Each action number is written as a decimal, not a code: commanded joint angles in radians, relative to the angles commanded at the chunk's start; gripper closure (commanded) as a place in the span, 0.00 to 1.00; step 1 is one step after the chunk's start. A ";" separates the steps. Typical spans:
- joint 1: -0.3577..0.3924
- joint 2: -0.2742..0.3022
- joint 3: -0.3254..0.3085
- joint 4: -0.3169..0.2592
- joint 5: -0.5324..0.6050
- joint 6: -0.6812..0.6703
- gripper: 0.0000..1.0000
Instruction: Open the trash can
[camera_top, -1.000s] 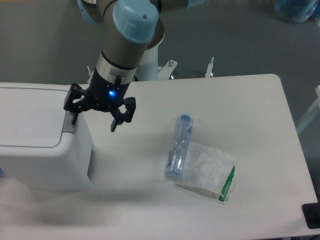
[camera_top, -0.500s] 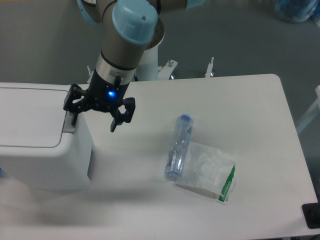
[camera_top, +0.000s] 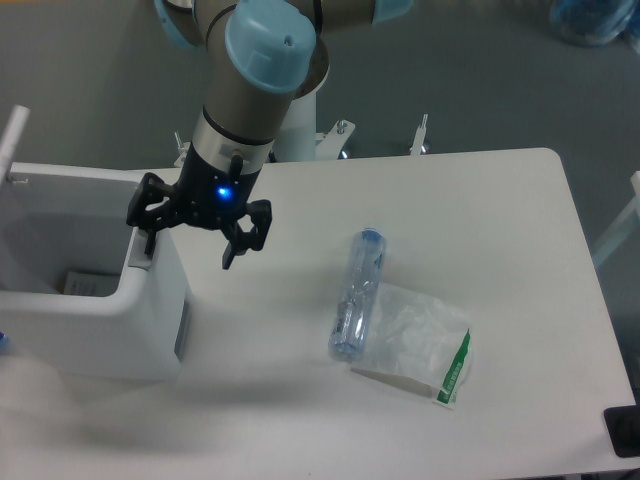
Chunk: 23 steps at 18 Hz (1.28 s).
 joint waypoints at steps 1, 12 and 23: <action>0.002 0.003 0.005 0.002 -0.002 0.003 0.00; 0.113 -0.023 0.026 0.117 0.049 0.199 0.00; 0.396 -0.086 0.026 0.126 0.222 0.653 0.00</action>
